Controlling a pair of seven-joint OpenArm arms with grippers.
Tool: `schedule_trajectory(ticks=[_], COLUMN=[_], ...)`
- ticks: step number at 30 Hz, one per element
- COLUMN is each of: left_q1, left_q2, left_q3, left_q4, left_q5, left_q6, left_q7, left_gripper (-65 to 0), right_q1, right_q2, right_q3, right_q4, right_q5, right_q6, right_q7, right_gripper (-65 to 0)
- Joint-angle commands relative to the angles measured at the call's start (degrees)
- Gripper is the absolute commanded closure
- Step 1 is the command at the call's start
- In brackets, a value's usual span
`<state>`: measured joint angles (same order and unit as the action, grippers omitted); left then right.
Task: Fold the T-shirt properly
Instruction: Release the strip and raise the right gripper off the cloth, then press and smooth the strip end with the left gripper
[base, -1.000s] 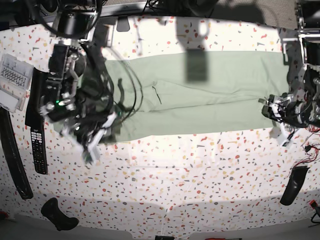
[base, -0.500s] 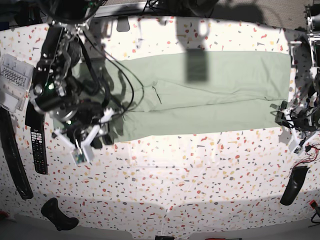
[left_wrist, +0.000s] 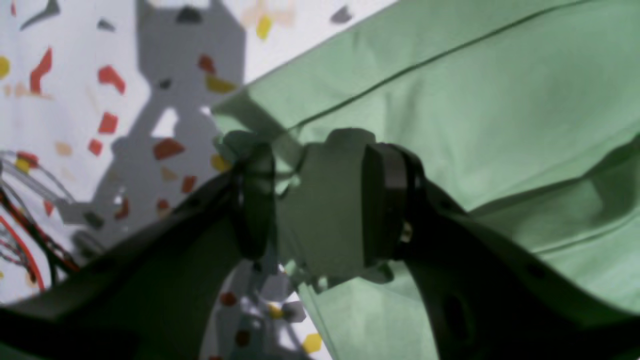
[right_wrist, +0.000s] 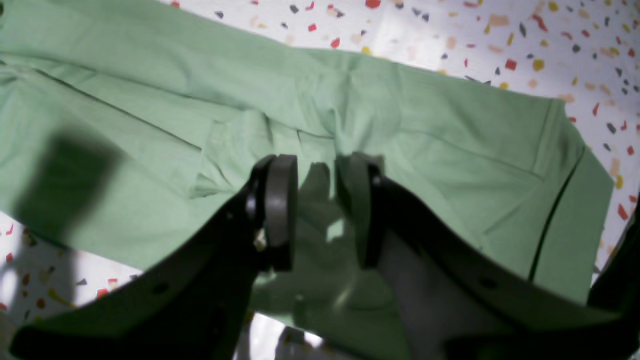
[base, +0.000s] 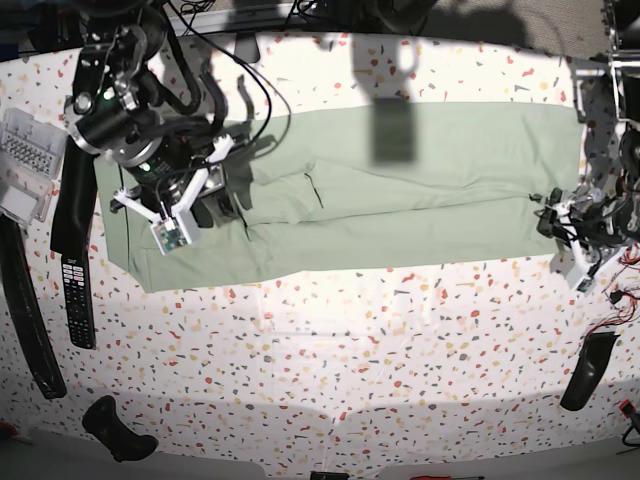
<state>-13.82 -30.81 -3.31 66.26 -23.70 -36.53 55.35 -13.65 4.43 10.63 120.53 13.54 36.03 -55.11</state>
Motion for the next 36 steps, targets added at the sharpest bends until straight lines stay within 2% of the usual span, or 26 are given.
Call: schedule_trajectory(ticks=[1,3,5,7,10,12,14,17,22,31,33,36], left_q1=[-1.07,-1.11,-1.14,-1.46,-2.38,-3.02,-3.67,-3.93,-2.38,-2.36,-2.38,-2.38], left_q2=[-1.14,-1.16,-1.18,-1.66,-2.84,-3.74,-4.52,-5.11,-4.92,-3.52,-3.37,-3.34], left_q3=[-0.28,-0.28,-0.28,-0.28,-0.28,-0.28,-0.28,-0.28,-0.28,-0.28,-0.28,-0.28], left_q4=[0.92,0.96,1.03,1.03,1.03,1.07,1.07,1.05,0.37,-3.87,-3.56,-2.56], left_q5=[-0.7,-2.32,-2.71,-2.73,-2.71,-2.93,-2.93,-3.34,-7.37,-8.02,-10.45,-14.47], left_q6=[-0.63,-1.38,-1.53,-1.46,-1.33,0.52,2.19,2.67,2.47,2.43,2.4,0.15], left_q7=[-0.42,1.16,1.49,1.31,0.5,0.63,1.6,1.75,1.77,1.38,0.57,0.79], left_gripper=[-23.2,-16.5,-13.9,-14.7,-21.4,-27.2,-29.5,-29.5,-29.5,-29.4,-29.2,-23.5], right_q1=[0.63,0.63,0.63,0.63,0.63,0.63,0.63,0.63,0.61,0.61,0.61,0.61], right_q2=[0.15,0.15,0.15,0.15,0.15,0.15,0.15,0.17,0.15,0.15,0.15,0.15], right_q3=[0.13,0.13,0.13,0.13,0.13,0.13,0.13,0.13,0.13,0.13,0.13,0.13], right_q4=[1.29,1.29,1.29,1.29,1.29,1.29,1.29,1.29,1.29,1.29,1.29,1.29], right_q5=[0.59,0.59,0.59,0.59,0.59,0.59,0.59,0.61,0.61,0.61,0.61,0.61], right_q6=[0.39,0.39,0.39,0.39,0.39,0.42,0.39,0.39,0.39,0.39,0.39,0.39], right_q7=[1.77,1.99,1.97,1.97,1.97,1.97,1.97,1.97,1.92,0.66,0.68,0.68], right_gripper=[-18.0,-18.0,-18.0,-18.0,-18.0,-18.0,-18.0,-18.0,-18.0,-18.0,-18.0,-18.0])
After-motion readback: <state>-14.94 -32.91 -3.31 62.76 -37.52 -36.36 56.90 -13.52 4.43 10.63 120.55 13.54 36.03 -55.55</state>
